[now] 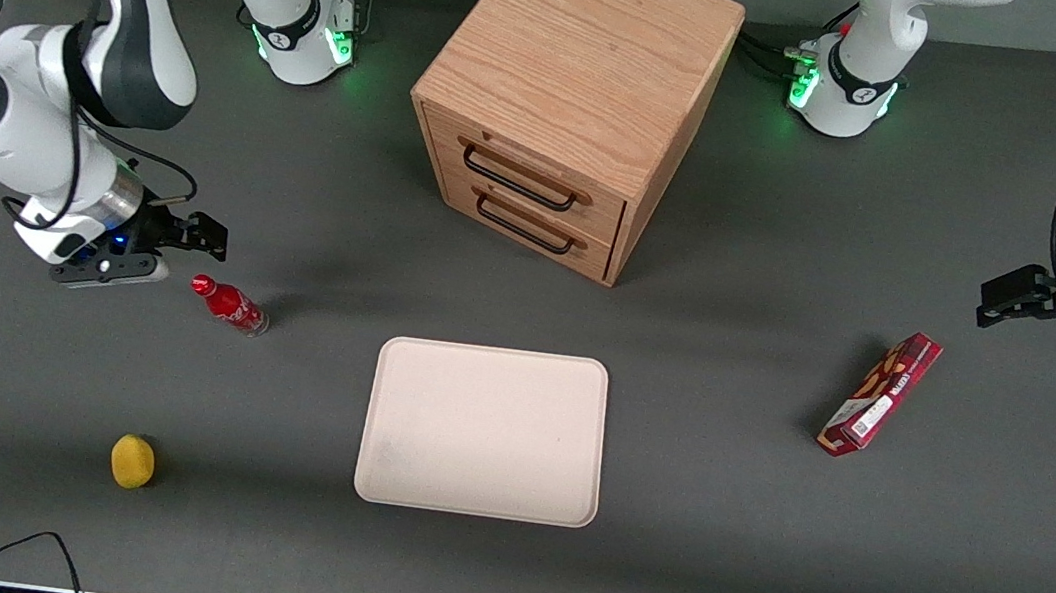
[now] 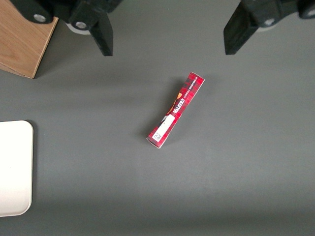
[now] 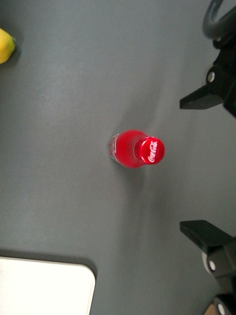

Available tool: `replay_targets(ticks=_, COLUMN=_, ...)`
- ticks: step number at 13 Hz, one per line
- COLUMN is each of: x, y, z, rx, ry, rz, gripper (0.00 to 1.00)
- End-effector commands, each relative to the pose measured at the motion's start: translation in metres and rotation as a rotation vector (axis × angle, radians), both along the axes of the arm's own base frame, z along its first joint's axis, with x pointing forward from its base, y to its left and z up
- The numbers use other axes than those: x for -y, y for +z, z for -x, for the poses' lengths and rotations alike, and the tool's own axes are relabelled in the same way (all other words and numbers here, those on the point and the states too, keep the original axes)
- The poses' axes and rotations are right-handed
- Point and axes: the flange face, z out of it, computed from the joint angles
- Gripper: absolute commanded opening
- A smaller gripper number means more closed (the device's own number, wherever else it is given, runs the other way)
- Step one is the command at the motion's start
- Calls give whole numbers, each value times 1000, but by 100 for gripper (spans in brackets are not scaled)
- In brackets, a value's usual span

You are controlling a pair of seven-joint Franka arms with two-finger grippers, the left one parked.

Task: Place coke bottle on tray
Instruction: 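Lower the right gripper around the bottle and close it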

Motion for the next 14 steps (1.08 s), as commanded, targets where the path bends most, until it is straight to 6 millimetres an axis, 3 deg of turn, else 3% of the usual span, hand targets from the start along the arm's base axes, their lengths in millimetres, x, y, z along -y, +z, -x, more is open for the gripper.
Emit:
replay_targets(ticks=1, x=4, y=-20, z=-1, rx=31, ry=45, rz=1, gripper=100)
replay_targets(ticks=6, x=18, y=-38, z=-12, rx=59, ry=42, rz=1, gripper=99)
replay_targets(ticks=9, x=25, y=-44, z=-12, rx=60, ry=34, rz=1, gripper=93)
replay_targets(ticks=13, x=24, y=-45, z=-10, rx=54, ry=19, rz=0, gripper=72)
replay_targets(ticks=14, x=23, y=-46, z=-10, rx=53, ry=16, rz=-2, gripper=53)
